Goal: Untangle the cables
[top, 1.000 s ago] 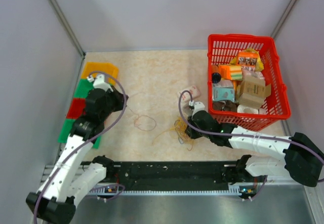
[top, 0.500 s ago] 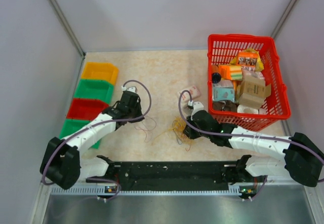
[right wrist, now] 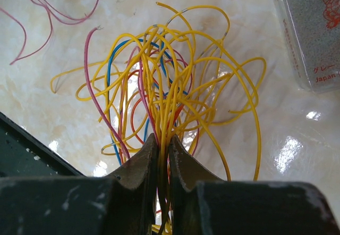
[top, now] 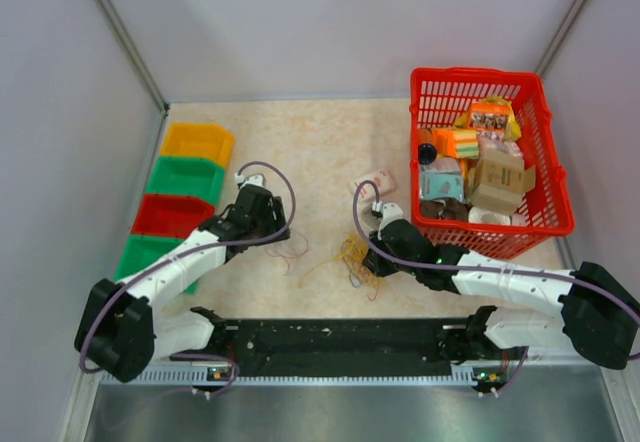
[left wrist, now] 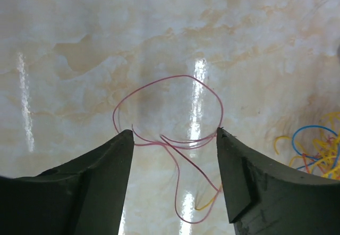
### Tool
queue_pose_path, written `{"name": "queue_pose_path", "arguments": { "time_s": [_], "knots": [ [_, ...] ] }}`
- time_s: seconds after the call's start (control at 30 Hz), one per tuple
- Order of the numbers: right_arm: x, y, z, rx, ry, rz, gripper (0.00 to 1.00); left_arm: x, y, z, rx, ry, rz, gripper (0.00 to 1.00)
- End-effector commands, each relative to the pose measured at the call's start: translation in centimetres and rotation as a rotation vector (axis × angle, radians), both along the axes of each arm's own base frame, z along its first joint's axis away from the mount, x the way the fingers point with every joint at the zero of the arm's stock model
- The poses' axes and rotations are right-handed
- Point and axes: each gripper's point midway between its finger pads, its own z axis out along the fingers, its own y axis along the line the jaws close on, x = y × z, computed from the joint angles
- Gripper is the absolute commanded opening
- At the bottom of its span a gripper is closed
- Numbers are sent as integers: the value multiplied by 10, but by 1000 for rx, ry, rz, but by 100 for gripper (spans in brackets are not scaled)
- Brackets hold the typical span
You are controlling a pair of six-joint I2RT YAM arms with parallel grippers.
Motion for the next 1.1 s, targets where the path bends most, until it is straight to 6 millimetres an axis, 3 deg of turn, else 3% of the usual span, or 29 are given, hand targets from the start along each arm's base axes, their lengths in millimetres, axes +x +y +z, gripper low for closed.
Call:
{"name": "queue_pose_path", "arguments": {
  "time_s": [0.0, 0.03, 0.27, 0.43, 0.63, 0.8, 1.07],
  "knots": [
    [2, 11, 17, 65, -32, 15, 0, -9, 1, 18, -48, -43, -2, 87],
    [2, 11, 18, 65, -32, 17, 0, -14, 3, 18, -52, -32, 6, 99],
    [0, 14, 17, 76, -27, 28, 0, -37, 4, 11, -171, 27, 121, 98],
    [-1, 16, 15, 86, -18, 32, 0, -30, -9, 6, -226, 49, 140, 96],
    [-2, 16, 16, 92, -16, 29, 0, -22, -22, -22, -210, 148, 142, 98],
    [-2, 12, 15, 91, -20, 19, 0, -19, -20, -35, -185, 241, 263, 77],
    [0, 16, 20, 110, -29, 22, 0, -15, -14, -50, -126, 285, 367, 70]
  ]
}}
